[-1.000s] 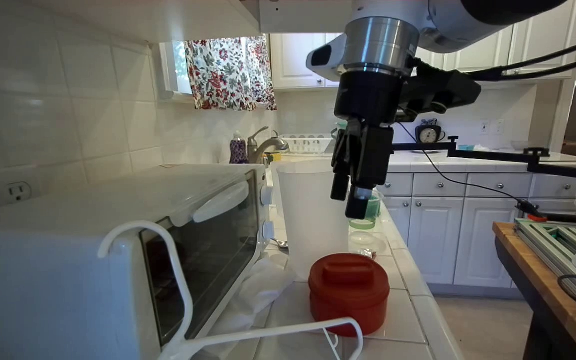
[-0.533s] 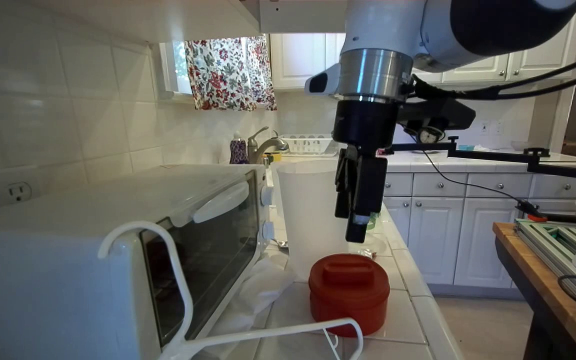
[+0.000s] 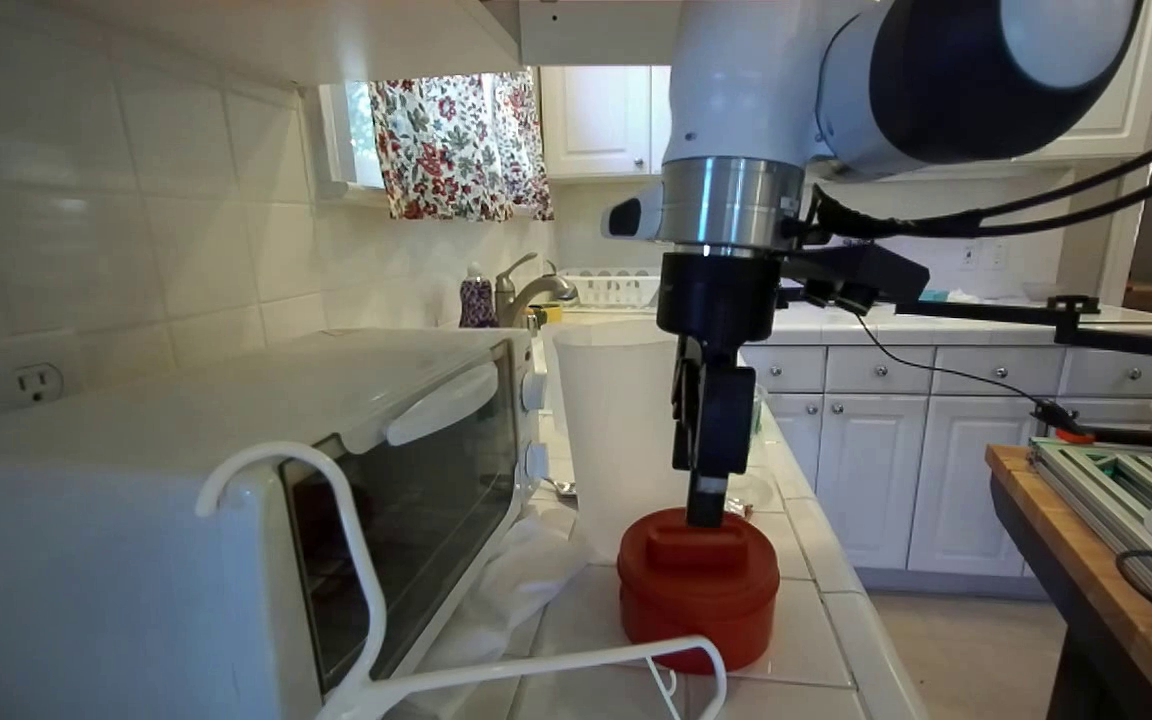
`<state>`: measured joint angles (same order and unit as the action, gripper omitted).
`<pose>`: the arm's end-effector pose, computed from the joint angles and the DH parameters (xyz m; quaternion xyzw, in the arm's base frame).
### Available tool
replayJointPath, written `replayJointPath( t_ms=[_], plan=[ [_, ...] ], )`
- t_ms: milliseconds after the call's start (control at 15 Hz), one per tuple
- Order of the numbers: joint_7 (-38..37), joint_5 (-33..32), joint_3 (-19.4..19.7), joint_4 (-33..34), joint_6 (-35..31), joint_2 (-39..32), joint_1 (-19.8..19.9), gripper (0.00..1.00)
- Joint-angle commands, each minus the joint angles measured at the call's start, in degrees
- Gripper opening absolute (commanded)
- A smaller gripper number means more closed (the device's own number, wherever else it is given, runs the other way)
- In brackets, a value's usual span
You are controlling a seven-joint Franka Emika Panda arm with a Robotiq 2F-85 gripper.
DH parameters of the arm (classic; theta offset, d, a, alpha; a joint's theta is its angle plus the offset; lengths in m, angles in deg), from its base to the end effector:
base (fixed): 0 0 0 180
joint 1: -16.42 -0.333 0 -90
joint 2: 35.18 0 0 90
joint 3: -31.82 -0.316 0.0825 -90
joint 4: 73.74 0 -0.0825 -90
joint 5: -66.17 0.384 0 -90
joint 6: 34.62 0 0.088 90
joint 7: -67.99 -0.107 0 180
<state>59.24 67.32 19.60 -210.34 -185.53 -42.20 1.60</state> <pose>0.4593 0.2344 0.2828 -0.9866 -0.1486 -0.0561 0.0373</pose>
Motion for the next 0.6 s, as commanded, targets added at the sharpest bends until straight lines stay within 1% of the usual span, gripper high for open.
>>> replayJointPath(
  t_ms=[0,533],
  plan=[
    [-3.9,-4.2,0.8,1.5,0.8,-2.2,-0.4,1.00],
    [-7.5,-8.4,1.8,1.8,1.5,-4.3,-1.1,1.00]
  ],
)
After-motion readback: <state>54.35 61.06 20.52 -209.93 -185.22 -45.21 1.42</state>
